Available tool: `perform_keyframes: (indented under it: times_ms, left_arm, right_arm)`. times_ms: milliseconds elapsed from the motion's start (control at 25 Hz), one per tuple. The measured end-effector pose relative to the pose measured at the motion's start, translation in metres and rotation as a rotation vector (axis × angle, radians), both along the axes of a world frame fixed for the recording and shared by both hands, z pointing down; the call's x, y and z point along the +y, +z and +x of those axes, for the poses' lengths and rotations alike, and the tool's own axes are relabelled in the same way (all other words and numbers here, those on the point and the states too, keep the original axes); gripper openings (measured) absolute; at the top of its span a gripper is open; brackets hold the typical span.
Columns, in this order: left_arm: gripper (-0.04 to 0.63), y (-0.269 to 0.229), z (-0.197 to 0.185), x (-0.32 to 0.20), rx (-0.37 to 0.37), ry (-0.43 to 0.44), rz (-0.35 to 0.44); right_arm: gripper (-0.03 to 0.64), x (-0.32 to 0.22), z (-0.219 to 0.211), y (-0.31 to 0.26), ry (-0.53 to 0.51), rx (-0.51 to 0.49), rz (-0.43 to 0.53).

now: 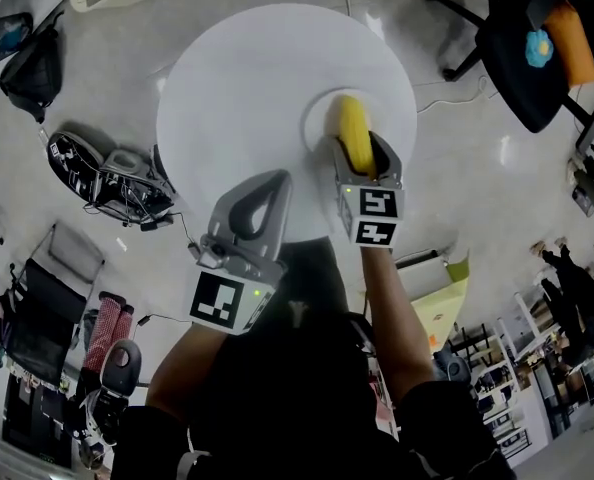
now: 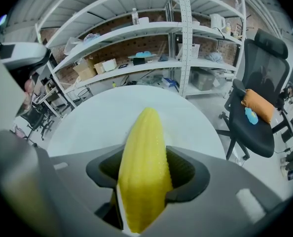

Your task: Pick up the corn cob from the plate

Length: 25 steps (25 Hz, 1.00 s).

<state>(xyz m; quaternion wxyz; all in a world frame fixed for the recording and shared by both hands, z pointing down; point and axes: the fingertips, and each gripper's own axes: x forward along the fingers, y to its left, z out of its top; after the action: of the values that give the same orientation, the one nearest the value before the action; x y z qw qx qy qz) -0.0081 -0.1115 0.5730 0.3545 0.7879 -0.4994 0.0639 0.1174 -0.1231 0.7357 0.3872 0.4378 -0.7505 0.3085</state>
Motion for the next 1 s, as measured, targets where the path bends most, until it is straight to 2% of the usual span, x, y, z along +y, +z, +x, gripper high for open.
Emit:
perform_keyframes:
  times_ms: [280, 400, 1000]
  left_arm:
    - [0.005, -0.007, -0.003, 0.01, -0.007, 0.0, 0.03]
    - [0.005, -0.009, -0.007, 0.015, -0.002, -0.008, 0.017]
    - [0.005, -0.049, -0.014, 0.034, -0.015, -0.005, 0.126]
  right_arm:
    - [0.245, 0.007, -0.001, -0.009, 0.009, -0.019, 0.015]
    - [0.245, 0.01, -0.003, -0.013, 0.013, -0.021, 0.019]
    - [0.245, 0.027, -0.007, -0.055, 0.028, -0.039, 0.076]
